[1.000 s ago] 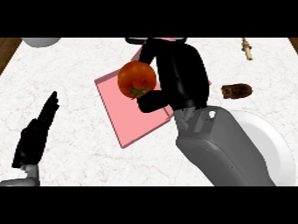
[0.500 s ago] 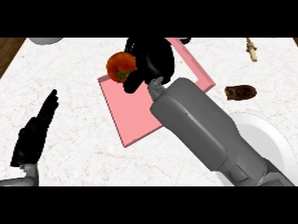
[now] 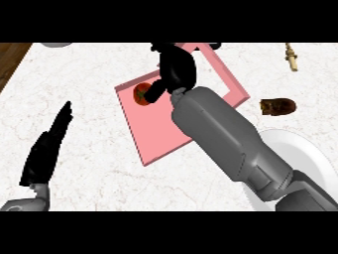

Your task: Pick the tomato from the plate and place it in the cardboard box

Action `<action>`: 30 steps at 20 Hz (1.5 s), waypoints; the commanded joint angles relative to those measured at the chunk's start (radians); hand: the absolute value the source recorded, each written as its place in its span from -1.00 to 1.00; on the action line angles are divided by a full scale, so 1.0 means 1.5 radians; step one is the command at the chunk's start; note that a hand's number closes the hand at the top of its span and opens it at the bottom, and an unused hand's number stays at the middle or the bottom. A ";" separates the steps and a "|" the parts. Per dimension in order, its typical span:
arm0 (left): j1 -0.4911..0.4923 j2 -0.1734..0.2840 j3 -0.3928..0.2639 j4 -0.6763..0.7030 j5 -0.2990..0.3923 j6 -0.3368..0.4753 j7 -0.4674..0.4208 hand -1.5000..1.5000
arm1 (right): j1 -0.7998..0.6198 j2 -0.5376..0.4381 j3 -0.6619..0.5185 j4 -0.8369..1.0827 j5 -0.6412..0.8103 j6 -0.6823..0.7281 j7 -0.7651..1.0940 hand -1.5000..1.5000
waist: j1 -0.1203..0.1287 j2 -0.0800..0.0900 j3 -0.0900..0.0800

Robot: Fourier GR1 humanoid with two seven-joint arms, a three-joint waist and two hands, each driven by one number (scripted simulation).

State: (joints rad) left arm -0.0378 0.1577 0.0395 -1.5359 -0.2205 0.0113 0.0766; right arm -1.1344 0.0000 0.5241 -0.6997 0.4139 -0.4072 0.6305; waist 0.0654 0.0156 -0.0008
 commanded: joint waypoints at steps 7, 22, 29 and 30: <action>0.001 -0.020 -0.014 -0.006 -0.017 0.020 0.009 0.00 | 0.002 0.000 -0.045 0.013 -0.111 -0.250 -0.111 -1.00 | -0.002 -0.002 0.001; 0.043 -0.011 0.020 -0.003 -0.009 0.026 -0.009 0.00 | 0.171 -0.123 -0.237 -0.195 -0.238 -0.282 -0.258 -1.00 | -0.055 -0.015 0.001; 0.050 0.003 0.035 -0.022 0.011 0.004 -0.012 0.00 | 0.348 -0.270 -0.321 -0.377 -0.332 -0.124 -0.307 -1.00 | -0.055 -0.014 0.001; 0.047 -0.006 0.022 -0.061 -0.003 0.017 0.049 0.00 | 0.395 -0.274 -0.319 -0.424 -0.335 -0.122 -0.311 -1.00 | -0.056 -0.015 0.001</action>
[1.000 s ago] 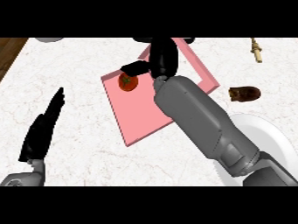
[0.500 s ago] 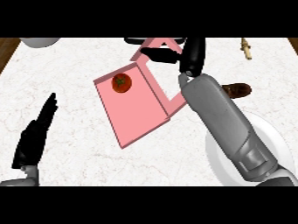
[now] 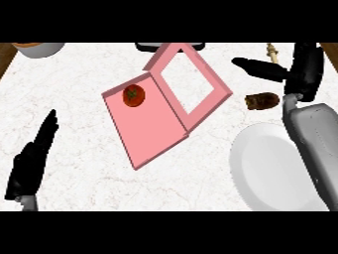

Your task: Pick the tomato from the plate and place it in the cardboard box

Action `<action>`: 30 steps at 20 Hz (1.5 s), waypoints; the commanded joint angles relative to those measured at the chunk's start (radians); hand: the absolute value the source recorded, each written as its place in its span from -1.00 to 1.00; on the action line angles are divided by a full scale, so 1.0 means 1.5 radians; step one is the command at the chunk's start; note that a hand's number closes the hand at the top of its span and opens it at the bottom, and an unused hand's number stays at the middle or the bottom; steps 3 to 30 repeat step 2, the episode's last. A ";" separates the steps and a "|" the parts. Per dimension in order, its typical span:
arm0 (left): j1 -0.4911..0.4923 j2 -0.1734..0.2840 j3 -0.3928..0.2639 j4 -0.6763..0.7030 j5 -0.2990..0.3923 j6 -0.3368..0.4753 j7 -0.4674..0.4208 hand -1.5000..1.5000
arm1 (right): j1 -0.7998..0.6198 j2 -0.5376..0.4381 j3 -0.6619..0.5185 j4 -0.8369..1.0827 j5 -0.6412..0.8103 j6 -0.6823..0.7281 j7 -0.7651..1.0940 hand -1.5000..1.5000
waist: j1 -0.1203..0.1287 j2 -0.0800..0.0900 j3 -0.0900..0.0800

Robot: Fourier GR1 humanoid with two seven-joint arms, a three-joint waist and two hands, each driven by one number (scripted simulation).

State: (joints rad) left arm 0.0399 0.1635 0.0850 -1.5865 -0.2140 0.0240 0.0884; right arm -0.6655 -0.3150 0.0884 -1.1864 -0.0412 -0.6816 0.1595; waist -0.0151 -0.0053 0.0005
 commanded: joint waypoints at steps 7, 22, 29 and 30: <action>-0.035 0.005 0.007 0.022 -0.001 -0.003 0.007 0.00 | 0.127 -0.087 -0.051 -0.124 -0.054 0.107 -0.017 -1.00 | -0.001 0.001 0.000; -0.035 0.005 0.007 0.022 -0.001 -0.003 0.007 0.00 | 0.127 -0.087 -0.051 -0.124 -0.054 0.107 -0.017 -1.00 | -0.001 0.001 0.000; -0.035 0.005 0.007 0.022 -0.001 -0.003 0.007 0.00 | 0.127 -0.087 -0.051 -0.124 -0.054 0.107 -0.017 -1.00 | -0.001 0.001 0.000; -0.035 0.005 0.007 0.022 -0.001 -0.003 0.007 0.00 | 0.127 -0.087 -0.051 -0.124 -0.054 0.107 -0.017 -1.00 | -0.001 0.001 0.000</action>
